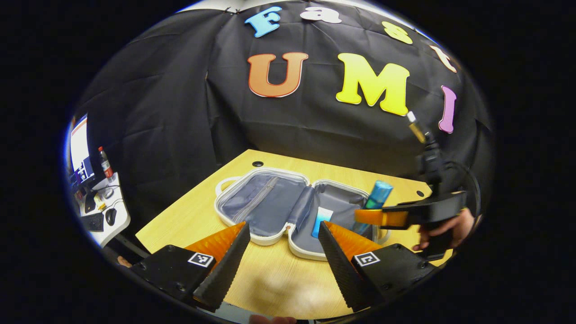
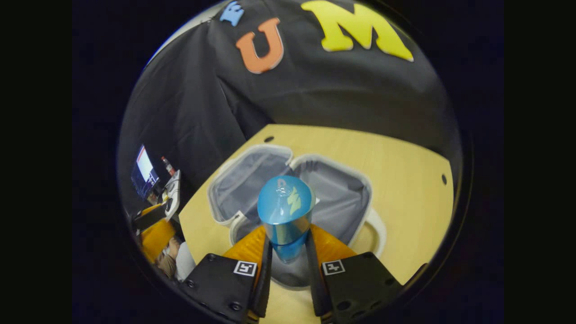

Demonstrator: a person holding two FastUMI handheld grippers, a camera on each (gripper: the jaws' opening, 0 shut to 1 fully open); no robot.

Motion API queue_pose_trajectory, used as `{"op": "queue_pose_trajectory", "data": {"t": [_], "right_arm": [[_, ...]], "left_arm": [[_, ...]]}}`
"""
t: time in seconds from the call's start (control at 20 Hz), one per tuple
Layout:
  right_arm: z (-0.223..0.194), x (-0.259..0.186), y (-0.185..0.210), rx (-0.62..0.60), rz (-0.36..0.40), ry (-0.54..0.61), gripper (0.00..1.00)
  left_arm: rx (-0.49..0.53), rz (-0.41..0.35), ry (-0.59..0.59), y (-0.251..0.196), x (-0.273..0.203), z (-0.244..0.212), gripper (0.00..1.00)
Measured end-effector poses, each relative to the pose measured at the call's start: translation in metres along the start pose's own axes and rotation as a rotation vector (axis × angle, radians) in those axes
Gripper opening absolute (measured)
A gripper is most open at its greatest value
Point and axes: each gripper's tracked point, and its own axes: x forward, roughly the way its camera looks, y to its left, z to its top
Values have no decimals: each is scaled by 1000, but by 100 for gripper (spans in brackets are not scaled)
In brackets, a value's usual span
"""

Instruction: First open the suitcase, pack the skin care products into it, and then close the suitcase.

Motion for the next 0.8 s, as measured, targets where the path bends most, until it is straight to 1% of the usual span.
{"op": "queue_pose_trajectory", "data": {"t": [0.1,0.25,0.35,0.4,0.45,0.65,0.8], "right_arm": [[-7,20,-8,75,-26,47,36],[-11,36,-20,120,-62,91,36],[-14,47,-27,198,-80,127,36],[-11,49,-28,229,-84,117,36],[-11,52,-31,244,-98,120,34],[-4,71,-36,300,-160,131,36],[-8,80,-44,324,-235,158,36]], "left_arm": [[-16,17,2,10,-13,-6,97],[-53,29,26,18,-24,-17,97],[-58,36,24,22,-30,-17,97],[-55,38,17,22,-32,-16,97],[-52,39,7,23,-34,-13,97],[-50,51,-1,24,-37,-14,97],[-61,44,-7,20,-37,-13,97]]}}
